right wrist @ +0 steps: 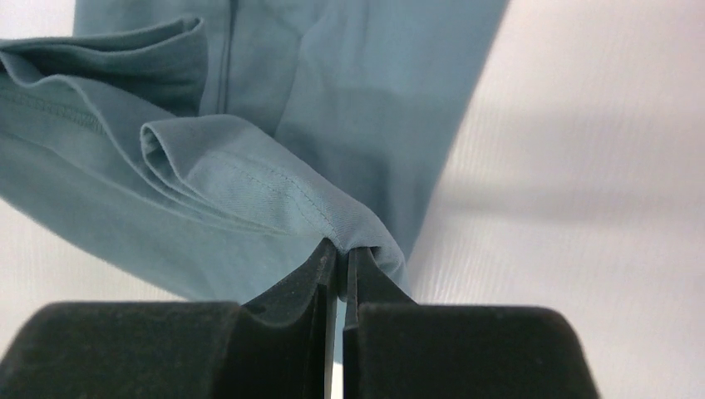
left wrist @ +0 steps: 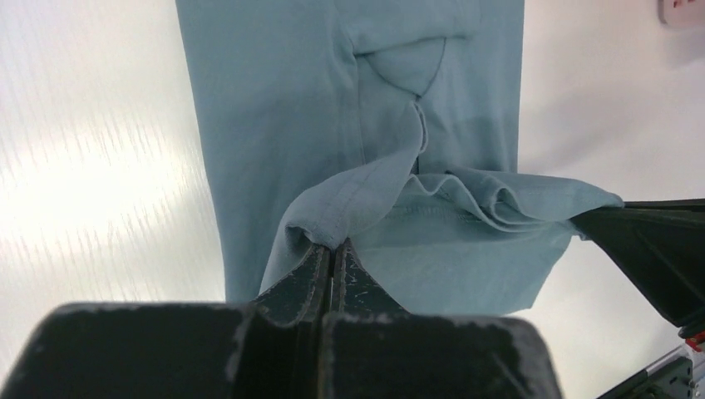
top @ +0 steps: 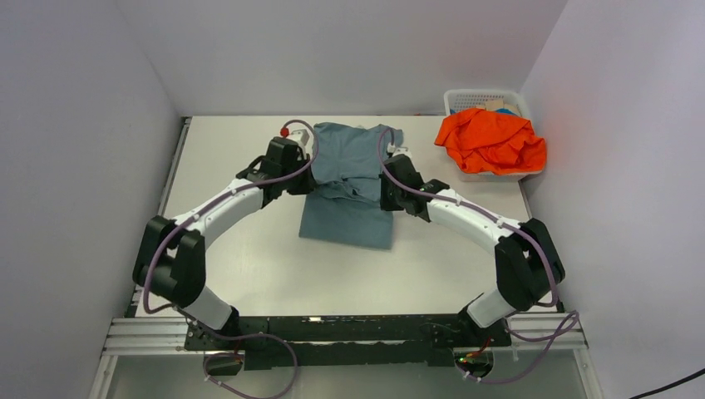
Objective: Fold and stack the t-shirts
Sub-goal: Fold the folded rectangular tshirt in 1/3 of the way
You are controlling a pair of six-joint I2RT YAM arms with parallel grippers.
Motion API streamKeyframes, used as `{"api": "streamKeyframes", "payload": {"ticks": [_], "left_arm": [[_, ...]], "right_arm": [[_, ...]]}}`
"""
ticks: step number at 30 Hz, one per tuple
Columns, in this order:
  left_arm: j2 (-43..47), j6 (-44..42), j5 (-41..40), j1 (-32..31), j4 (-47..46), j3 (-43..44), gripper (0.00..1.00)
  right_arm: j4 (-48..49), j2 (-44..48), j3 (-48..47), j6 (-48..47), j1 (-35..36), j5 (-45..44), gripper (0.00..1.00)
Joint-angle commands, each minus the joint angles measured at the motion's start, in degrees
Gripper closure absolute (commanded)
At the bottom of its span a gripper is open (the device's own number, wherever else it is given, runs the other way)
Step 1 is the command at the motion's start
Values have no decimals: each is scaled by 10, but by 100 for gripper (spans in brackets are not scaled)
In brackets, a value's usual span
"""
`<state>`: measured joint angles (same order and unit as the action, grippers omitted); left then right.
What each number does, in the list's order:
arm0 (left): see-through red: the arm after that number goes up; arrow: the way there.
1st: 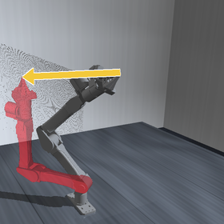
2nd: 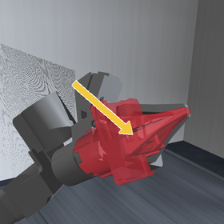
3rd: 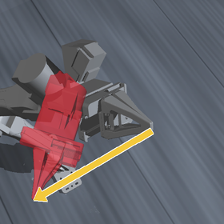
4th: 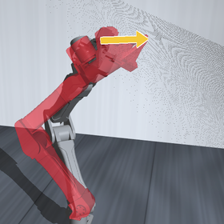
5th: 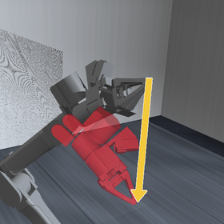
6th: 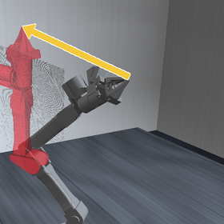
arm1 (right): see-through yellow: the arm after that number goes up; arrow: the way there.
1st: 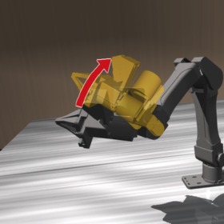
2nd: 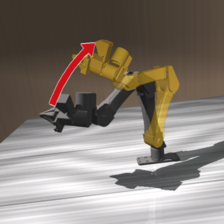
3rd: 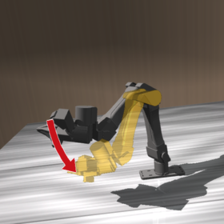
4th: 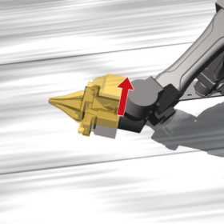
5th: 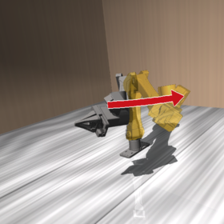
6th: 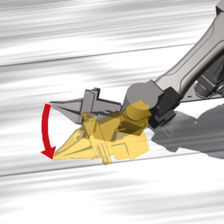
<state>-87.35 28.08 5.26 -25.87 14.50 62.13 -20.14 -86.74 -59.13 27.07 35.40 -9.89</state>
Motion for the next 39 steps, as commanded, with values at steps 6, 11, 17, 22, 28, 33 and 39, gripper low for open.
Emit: {"api": "streamKeyframes", "payload": {"ticks": [6,11,17,22,28,33,39], "left_arm": [[-113,-45,36,29,-2,117,100],[-162,-51,37,41,15,154,99],[-210,-54,53,51,28,192,77],[-208,-66,63,59,42,226,22],[-105,-45,44,59,24,127,0],[-18,4,76,59,-9,-29,1],[42,41,81,58,-36,-168,0]], "right_arm": [[78,-70,-66,-46,-65,57,100],[96,-122,-92,-50,-89,81,100],[102,-172,-120,-47,-109,80,83],[90,-190,-164,-52,-114,36,21],[121,-104,-79,-35,-113,49,0],[119,-11,40,6,-104,121,0],[120,65,162,43,-71,180,0]]}}
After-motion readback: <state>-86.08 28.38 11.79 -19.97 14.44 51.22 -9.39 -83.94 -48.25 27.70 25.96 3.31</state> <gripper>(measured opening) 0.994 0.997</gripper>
